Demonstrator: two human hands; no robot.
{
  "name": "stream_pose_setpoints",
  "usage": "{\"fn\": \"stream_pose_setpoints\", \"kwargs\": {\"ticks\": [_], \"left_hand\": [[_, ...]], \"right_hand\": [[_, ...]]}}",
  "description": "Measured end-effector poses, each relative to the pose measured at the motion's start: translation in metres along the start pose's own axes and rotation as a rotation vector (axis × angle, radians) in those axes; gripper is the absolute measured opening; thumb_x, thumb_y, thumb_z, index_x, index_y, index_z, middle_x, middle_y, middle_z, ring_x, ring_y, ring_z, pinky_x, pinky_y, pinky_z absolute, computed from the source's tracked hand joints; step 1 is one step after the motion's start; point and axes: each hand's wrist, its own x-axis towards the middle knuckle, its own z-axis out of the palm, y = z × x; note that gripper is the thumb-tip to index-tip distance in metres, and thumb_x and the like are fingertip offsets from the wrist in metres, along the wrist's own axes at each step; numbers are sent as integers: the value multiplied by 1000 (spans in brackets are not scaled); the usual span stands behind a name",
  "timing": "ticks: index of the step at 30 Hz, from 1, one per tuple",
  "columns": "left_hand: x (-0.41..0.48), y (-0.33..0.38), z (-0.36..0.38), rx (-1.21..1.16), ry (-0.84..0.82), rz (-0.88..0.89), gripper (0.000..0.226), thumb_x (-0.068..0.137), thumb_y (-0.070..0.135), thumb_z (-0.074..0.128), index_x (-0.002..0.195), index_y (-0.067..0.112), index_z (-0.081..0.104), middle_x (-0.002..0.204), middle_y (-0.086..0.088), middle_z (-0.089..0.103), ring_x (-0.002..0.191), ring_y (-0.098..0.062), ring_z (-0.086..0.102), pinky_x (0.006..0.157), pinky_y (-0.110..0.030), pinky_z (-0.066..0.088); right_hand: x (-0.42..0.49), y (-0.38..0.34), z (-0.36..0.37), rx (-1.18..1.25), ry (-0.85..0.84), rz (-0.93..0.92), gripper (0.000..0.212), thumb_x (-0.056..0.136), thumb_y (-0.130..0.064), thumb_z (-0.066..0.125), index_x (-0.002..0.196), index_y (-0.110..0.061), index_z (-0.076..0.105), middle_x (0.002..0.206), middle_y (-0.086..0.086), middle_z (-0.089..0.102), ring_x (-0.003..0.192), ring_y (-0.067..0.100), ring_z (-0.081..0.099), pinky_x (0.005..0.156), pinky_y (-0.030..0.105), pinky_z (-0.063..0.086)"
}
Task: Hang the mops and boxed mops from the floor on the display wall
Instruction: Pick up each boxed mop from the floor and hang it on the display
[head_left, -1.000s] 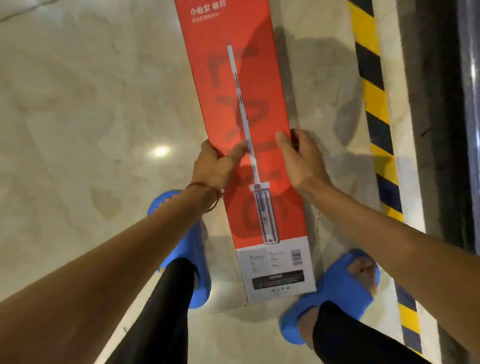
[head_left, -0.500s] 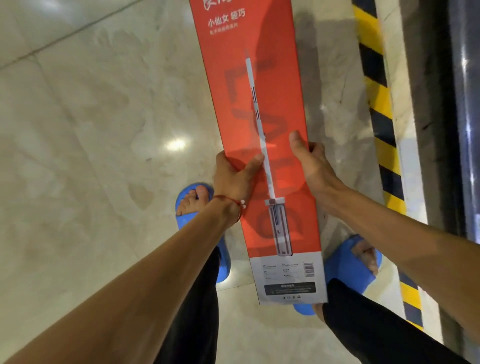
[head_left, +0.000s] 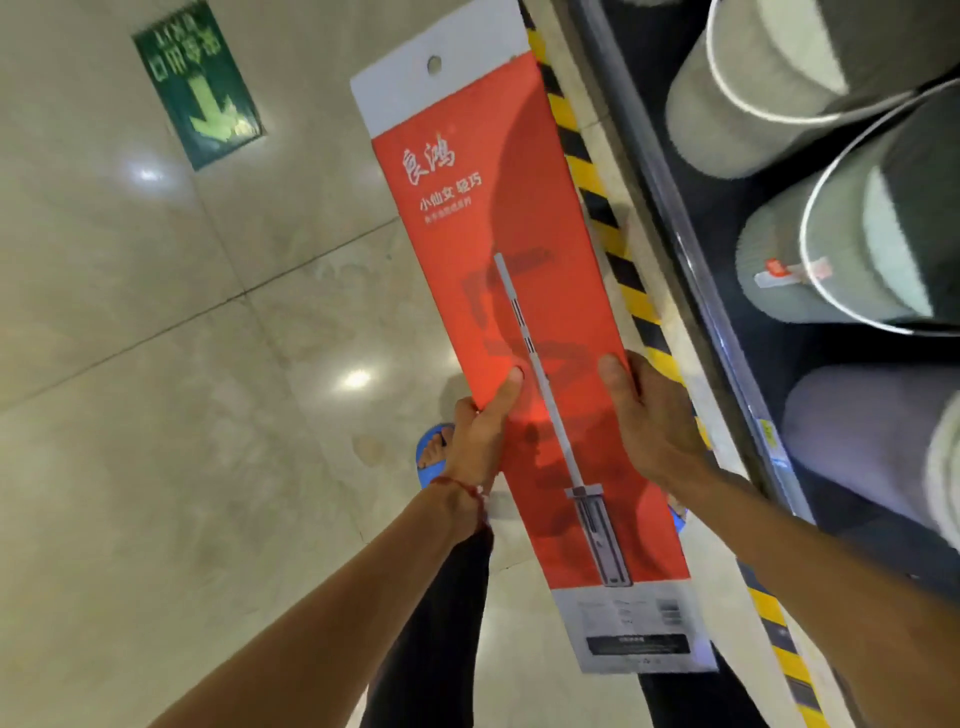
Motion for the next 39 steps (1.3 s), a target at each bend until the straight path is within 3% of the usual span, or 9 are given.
{"fn": "stream_pose_setpoints", "kwargs": {"ticks": [4, 6, 11, 15, 19, 22, 27, 31, 39], "left_hand": [[-89, 64, -5, 134, -182, 48, 89, 63, 79, 77, 123, 14, 71, 108, -4, 80, 98, -21, 77, 97, -42, 57], [-124, 87, -9, 183, -189, 82, 88, 65, 76, 73, 125, 11, 68, 108, -1, 79, 100, -19, 74, 103, -42, 54], [-194, 140, -3, 216, -349, 264, 48, 80, 58, 74, 114, 25, 71, 104, 12, 80, 97, -8, 75, 91, -32, 58], [-241, 173, 8, 134, -444, 431, 68, 84, 55, 75, 139, 16, 63, 134, -6, 70, 122, -22, 69, 107, -41, 53], [-290, 185, 13, 54, -482, 512, 79, 82, 61, 75, 144, 15, 58, 137, -10, 68, 126, -32, 65, 111, -51, 48], [-329, 175, 9, 69, -525, 555, 75, 83, 65, 68, 143, 20, 58, 136, -6, 69, 125, -31, 66, 111, -54, 48], [-406, 135, -8, 3, -621, 526, 40, 106, 49, 42, 123, 22, 67, 120, -2, 77, 109, -23, 74, 90, -42, 62], [-454, 105, -24, 1, -645, 557, 43, 107, 49, 40, 125, 20, 66, 119, -3, 77, 107, -22, 75, 93, -43, 61], [-513, 55, -62, 7, -706, 617, 64, 98, 60, 53, 140, 12, 60, 132, -12, 71, 123, -34, 67, 104, -56, 53]], "right_hand": [[-54, -53, -41, 78, 51, 23, 67, 92, -75, 36, 108, -18, 68, 86, 8, 73, 81, 25, 68, 80, 44, 55], [-85, -79, -59, 92, 91, 23, 58, 95, -66, 39, 104, -16, 68, 87, 11, 74, 80, 15, 68, 76, 30, 51], [-167, -120, -87, 249, 179, 40, 27, 101, -48, 42, 83, -35, 58, 62, -27, 63, 59, -9, 56, 60, 9, 40], [-221, -132, -89, 282, 272, 7, 28, 99, -51, 43, 106, -39, 66, 85, -33, 72, 84, -16, 64, 73, 3, 43], [-273, -143, -91, 337, 279, -16, 25, 99, -54, 43, 110, -44, 63, 82, -21, 75, 75, 9, 70, 63, 14, 51], [-316, -144, -88, 380, 292, -55, 34, 95, -57, 45, 121, -43, 61, 97, -32, 74, 88, -3, 72, 73, 10, 52], [-394, -128, -74, 385, 335, -101, 42, 98, -63, 48, 136, -48, 57, 117, -25, 73, 103, -3, 70, 94, 30, 57], [-459, -121, -61, 388, 413, -125, 50, 93, -77, 44, 135, -53, 57, 121, -24, 71, 107, -2, 69, 97, 33, 56], [-561, -129, -21, 410, 455, -101, 44, 99, -63, 48, 141, -50, 51, 131, -26, 66, 116, -5, 64, 104, 32, 53]]}}
